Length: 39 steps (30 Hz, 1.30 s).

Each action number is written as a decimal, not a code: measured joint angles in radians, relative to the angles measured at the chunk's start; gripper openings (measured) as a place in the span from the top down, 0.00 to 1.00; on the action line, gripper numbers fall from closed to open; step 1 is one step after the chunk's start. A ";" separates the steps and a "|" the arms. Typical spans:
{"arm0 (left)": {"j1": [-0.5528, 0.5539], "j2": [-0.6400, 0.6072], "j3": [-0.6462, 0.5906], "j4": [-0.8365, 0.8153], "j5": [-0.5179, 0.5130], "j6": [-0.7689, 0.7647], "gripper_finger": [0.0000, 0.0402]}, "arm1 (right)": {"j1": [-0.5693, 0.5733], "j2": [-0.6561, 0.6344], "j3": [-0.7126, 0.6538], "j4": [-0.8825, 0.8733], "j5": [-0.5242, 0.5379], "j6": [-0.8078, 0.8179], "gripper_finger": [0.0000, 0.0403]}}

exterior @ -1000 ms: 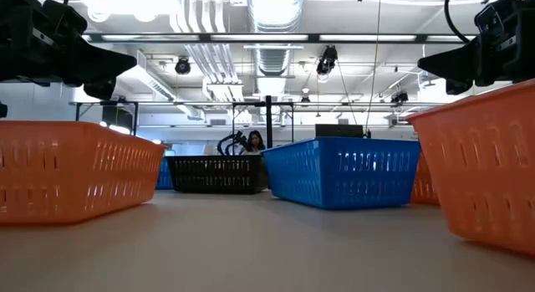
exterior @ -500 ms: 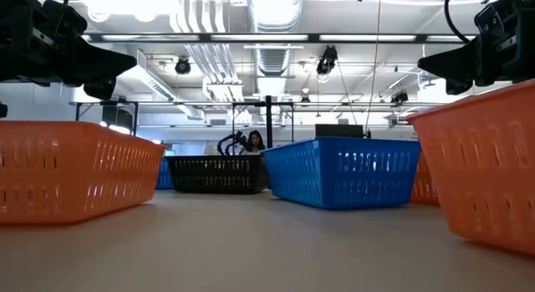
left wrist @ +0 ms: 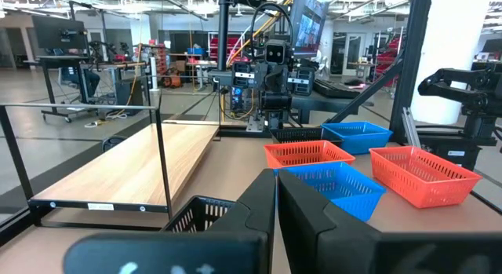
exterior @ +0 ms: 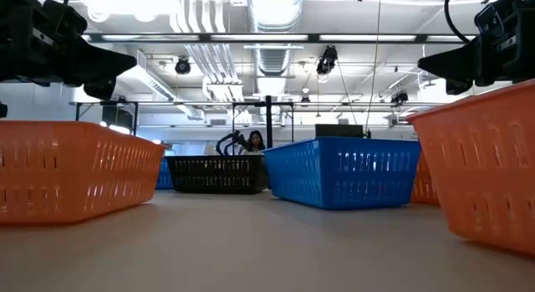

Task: Stack baskets on shelf by color

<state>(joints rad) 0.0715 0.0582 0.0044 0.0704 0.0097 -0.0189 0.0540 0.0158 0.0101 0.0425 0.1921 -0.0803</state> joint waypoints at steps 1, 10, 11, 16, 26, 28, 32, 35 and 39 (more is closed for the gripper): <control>0.000 0.000 0.000 0.000 0.000 0.000 1.00 | 0.000 0.000 0.000 0.000 0.000 0.000 0.98; 0.000 0.000 0.000 0.000 0.000 0.000 1.00 | 0.000 0.000 0.000 0.000 0.000 0.001 0.98; 0.000 0.000 0.000 0.000 0.000 0.000 1.00 | 0.000 0.000 0.000 0.000 0.000 0.000 0.98; 0.000 0.000 0.000 0.000 0.000 0.000 1.00 | 0.000 0.000 0.000 0.000 0.000 0.000 0.98; 0.000 0.000 0.000 0.000 0.000 0.000 1.00 | 0.000 0.000 0.000 0.089 -0.011 0.187 0.98; 0.000 0.000 0.000 0.000 0.000 0.000 1.00 | 0.000 0.002 0.000 0.127 -0.009 0.285 0.98; 0.000 0.000 0.000 0.000 0.000 0.000 1.00 | 0.000 0.003 0.000 0.162 0.025 0.281 0.98; 0.000 0.000 0.000 0.000 0.000 0.000 1.00 | 0.000 0.015 0.000 0.168 -0.031 0.272 0.98; 0.000 0.000 0.000 0.000 0.000 0.000 1.00 | 0.000 0.052 0.000 0.196 -0.043 0.308 0.98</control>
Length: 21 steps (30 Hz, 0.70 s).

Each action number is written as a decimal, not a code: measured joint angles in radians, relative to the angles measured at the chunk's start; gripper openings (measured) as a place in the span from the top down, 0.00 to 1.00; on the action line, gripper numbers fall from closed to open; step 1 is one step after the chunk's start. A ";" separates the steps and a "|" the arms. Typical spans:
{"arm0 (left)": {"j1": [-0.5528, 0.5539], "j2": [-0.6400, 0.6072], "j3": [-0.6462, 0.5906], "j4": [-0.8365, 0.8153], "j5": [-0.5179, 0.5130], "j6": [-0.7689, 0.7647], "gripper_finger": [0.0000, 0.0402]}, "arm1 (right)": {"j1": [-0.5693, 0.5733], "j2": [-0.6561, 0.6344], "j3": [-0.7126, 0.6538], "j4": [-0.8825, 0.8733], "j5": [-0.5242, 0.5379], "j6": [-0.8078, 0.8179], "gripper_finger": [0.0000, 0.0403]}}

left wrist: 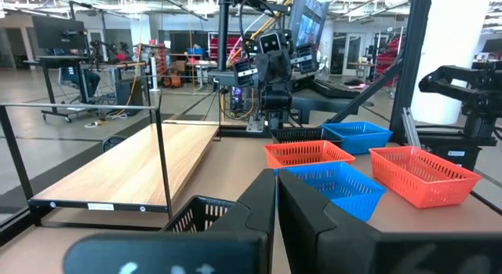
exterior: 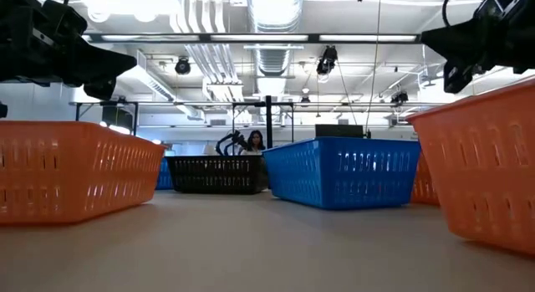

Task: Stack baskets on shelf by color
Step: Put the top right orange bin on the shelf

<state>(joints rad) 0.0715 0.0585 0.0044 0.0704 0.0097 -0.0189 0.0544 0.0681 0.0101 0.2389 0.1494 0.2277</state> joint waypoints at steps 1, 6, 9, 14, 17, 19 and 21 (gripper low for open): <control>0.000 0.000 0.000 0.000 0.000 0.000 1.00 | 0.000 0.018 0.003 -0.004 -0.001 0.011 0.98; 0.000 0.000 0.000 0.000 0.000 0.000 1.00 | 0.027 0.169 0.099 -0.114 0.000 -0.002 0.98; 0.000 0.000 0.000 0.000 0.000 0.000 1.00 | 0.050 0.287 0.208 -0.222 0.000 -0.009 0.97; 0.000 0.000 0.000 0.000 0.000 0.000 1.00 | 0.108 0.507 0.406 -0.469 -0.003 0.004 0.86; 0.000 0.000 0.000 0.000 0.000 0.000 1.00 | 0.148 0.637 0.527 -0.615 -0.040 0.015 0.76; 0.000 0.000 0.000 0.000 0.000 0.000 1.00 | 0.181 0.719 0.601 -0.690 -0.076 0.013 0.69; 0.000 0.000 0.000 0.000 0.000 0.000 1.00 | 0.225 0.806 0.659 -0.745 -0.080 0.011 0.63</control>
<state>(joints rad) 0.0715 0.0586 0.0044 0.0704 0.0097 -0.0189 0.2797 0.8740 0.6692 -0.5064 0.0696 0.2386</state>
